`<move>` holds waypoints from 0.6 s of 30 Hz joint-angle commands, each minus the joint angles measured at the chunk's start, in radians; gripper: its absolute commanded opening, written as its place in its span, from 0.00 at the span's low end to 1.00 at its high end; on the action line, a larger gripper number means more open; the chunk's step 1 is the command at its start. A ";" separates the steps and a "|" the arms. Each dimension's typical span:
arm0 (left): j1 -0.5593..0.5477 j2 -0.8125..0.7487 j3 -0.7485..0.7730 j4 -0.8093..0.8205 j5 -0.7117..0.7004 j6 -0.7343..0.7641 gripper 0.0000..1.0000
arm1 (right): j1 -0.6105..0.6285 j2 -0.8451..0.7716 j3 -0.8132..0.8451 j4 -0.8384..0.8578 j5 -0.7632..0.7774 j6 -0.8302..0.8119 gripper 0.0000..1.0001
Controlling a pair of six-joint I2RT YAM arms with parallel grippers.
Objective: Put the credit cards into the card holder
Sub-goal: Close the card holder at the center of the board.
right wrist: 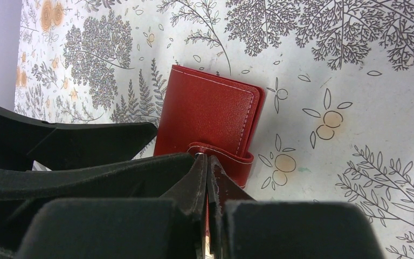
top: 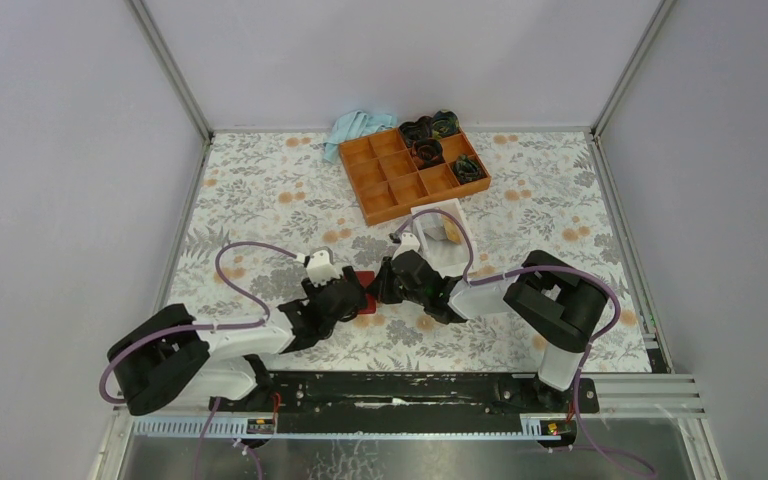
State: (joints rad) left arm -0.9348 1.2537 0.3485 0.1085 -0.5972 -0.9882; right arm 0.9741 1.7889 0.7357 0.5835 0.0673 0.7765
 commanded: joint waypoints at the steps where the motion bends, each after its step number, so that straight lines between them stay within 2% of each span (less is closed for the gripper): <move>1: 0.000 0.024 0.018 -0.015 -0.014 0.002 0.77 | 0.009 -0.001 0.012 -0.036 -0.013 -0.022 0.00; 7: 0.000 0.013 0.019 -0.024 -0.029 -0.008 0.75 | 0.008 0.004 0.024 -0.045 -0.014 -0.026 0.00; 9: 0.000 -0.011 0.017 -0.036 -0.040 -0.006 0.68 | 0.008 0.006 0.027 -0.049 -0.014 -0.028 0.00; 18: 0.000 -0.139 0.042 -0.071 -0.042 0.034 0.56 | 0.008 0.009 0.030 -0.053 -0.012 -0.028 0.00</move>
State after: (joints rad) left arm -0.9352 1.1599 0.3576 0.0608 -0.6106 -0.9848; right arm 0.9741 1.7889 0.7433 0.5709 0.0616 0.7696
